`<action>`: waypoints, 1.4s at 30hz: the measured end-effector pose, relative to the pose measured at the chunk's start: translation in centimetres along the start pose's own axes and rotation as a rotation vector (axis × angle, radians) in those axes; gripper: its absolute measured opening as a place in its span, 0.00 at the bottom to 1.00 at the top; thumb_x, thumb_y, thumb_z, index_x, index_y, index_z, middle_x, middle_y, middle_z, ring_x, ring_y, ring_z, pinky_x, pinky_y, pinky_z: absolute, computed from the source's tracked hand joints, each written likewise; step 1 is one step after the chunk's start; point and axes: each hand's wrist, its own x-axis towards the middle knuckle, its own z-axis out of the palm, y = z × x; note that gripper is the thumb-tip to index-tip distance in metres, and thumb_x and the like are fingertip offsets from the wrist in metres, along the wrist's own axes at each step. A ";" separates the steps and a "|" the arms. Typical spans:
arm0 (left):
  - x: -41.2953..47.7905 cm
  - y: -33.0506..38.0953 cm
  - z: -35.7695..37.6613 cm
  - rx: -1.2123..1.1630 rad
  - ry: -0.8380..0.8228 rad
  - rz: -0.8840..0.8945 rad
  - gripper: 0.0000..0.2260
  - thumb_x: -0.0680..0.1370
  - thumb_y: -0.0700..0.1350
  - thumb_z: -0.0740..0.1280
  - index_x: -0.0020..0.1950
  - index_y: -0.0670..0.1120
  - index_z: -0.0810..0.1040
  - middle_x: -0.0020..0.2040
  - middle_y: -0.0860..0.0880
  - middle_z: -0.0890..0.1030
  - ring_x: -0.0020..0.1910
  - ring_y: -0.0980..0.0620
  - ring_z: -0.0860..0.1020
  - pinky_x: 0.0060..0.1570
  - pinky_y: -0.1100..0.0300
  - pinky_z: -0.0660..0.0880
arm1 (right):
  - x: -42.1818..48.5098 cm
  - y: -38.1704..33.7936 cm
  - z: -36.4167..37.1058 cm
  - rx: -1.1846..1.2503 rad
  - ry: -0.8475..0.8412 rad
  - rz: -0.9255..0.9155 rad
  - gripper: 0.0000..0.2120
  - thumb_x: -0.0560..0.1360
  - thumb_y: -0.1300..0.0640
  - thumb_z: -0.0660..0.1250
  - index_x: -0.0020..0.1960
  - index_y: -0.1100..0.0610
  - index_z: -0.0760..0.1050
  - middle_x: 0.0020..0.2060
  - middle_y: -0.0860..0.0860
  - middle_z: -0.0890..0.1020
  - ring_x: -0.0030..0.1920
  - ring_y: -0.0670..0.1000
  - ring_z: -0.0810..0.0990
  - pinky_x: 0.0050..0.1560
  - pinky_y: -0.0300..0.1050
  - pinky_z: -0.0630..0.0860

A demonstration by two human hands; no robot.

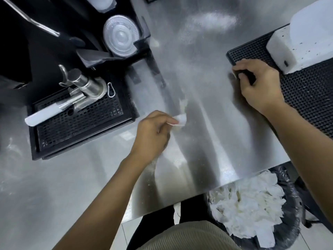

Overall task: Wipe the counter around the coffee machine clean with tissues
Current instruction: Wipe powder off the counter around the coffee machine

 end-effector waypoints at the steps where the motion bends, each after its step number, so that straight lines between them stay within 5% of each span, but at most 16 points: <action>1: 0.1 -0.1 -0.7 -0.006 0.052 -0.027 0.10 0.73 0.31 0.66 0.47 0.41 0.85 0.47 0.47 0.81 0.47 0.57 0.78 0.50 0.71 0.72 | -0.2 -0.3 -0.1 0.010 -0.002 0.023 0.13 0.76 0.68 0.61 0.57 0.62 0.80 0.57 0.58 0.81 0.62 0.56 0.77 0.65 0.40 0.69; 5: 2.8 -0.8 -2.4 0.143 0.254 -0.108 0.08 0.74 0.30 0.65 0.46 0.39 0.83 0.43 0.47 0.78 0.41 0.57 0.73 0.45 0.76 0.67 | -2.5 -3.1 0.5 0.051 0.052 0.035 0.12 0.76 0.68 0.61 0.55 0.62 0.80 0.54 0.57 0.82 0.55 0.53 0.79 0.58 0.32 0.71; 8: 2.9 -0.7 -0.6 0.284 0.143 -0.085 0.12 0.71 0.27 0.63 0.48 0.37 0.83 0.44 0.41 0.79 0.43 0.43 0.77 0.47 0.57 0.74 | -4.8 -6.2 1.6 0.144 0.067 0.043 0.12 0.77 0.68 0.60 0.53 0.61 0.81 0.50 0.52 0.82 0.53 0.50 0.80 0.58 0.41 0.75; 10: 1.3 -0.4 0.4 0.308 0.101 -0.043 0.14 0.71 0.27 0.63 0.51 0.37 0.83 0.46 0.40 0.79 0.46 0.40 0.77 0.48 0.52 0.74 | -6.1 -8.3 2.2 0.232 0.052 0.084 0.10 0.77 0.65 0.62 0.51 0.60 0.81 0.48 0.49 0.81 0.51 0.47 0.80 0.56 0.38 0.76; 14: -2.1 -0.2 -0.6 0.211 0.016 0.025 0.12 0.73 0.31 0.64 0.52 0.40 0.84 0.48 0.45 0.80 0.48 0.45 0.78 0.52 0.58 0.74 | -8.0 -10.7 2.2 0.271 0.038 0.092 0.10 0.77 0.68 0.63 0.51 0.59 0.82 0.47 0.47 0.82 0.50 0.42 0.80 0.54 0.35 0.75; 18: -4.5 -1.5 -3.5 0.170 0.230 -0.145 0.11 0.75 0.32 0.65 0.54 0.39 0.83 0.48 0.47 0.79 0.44 0.53 0.76 0.50 0.75 0.67 | -10.3 -12.0 1.6 0.276 0.026 0.158 0.10 0.77 0.69 0.64 0.52 0.59 0.82 0.48 0.47 0.82 0.49 0.37 0.78 0.52 0.29 0.73; 23: -5.4 -1.9 -2.0 0.222 0.213 -0.214 0.11 0.75 0.31 0.64 0.54 0.38 0.82 0.46 0.42 0.77 0.43 0.44 0.78 0.49 0.66 0.70 | -13.6 -13.6 2.4 0.167 0.002 0.114 0.07 0.76 0.65 0.66 0.51 0.58 0.82 0.46 0.48 0.82 0.49 0.47 0.78 0.55 0.41 0.73; 25: -5.2 -1.0 -1.2 0.149 0.132 -0.143 0.11 0.74 0.31 0.65 0.54 0.38 0.83 0.47 0.42 0.78 0.42 0.46 0.79 0.48 0.70 0.70 | -14.5 -13.8 3.1 -0.009 -0.087 0.082 0.08 0.75 0.60 0.68 0.54 0.55 0.80 0.48 0.50 0.83 0.51 0.52 0.79 0.60 0.51 0.70; 29: -5.6 -0.9 -2.9 0.043 0.149 -0.142 0.10 0.75 0.33 0.67 0.54 0.40 0.83 0.46 0.45 0.79 0.39 0.57 0.74 0.47 0.80 0.65 | -16.2 -14.0 4.2 -0.333 -0.322 0.112 0.24 0.79 0.48 0.66 0.71 0.57 0.70 0.70 0.53 0.73 0.73 0.55 0.66 0.71 0.69 0.45; 35: -9.3 -5.5 -6.5 0.197 0.380 -0.384 0.13 0.77 0.32 0.63 0.59 0.39 0.80 0.48 0.42 0.77 0.37 0.59 0.71 0.46 0.79 0.64 | -16.9 -13.8 4.3 -0.462 -0.401 0.083 0.31 0.79 0.39 0.51 0.76 0.56 0.62 0.76 0.51 0.64 0.77 0.51 0.59 0.67 0.69 0.27; 42: -7.9 -2.7 -1.9 0.047 0.152 -0.169 0.13 0.76 0.32 0.65 0.58 0.40 0.82 0.46 0.46 0.76 0.37 0.59 0.71 0.46 0.76 0.68 | -16.3 -14.1 4.1 -0.368 -0.327 0.085 0.21 0.81 0.47 0.60 0.70 0.57 0.71 0.71 0.53 0.72 0.73 0.53 0.67 0.70 0.69 0.36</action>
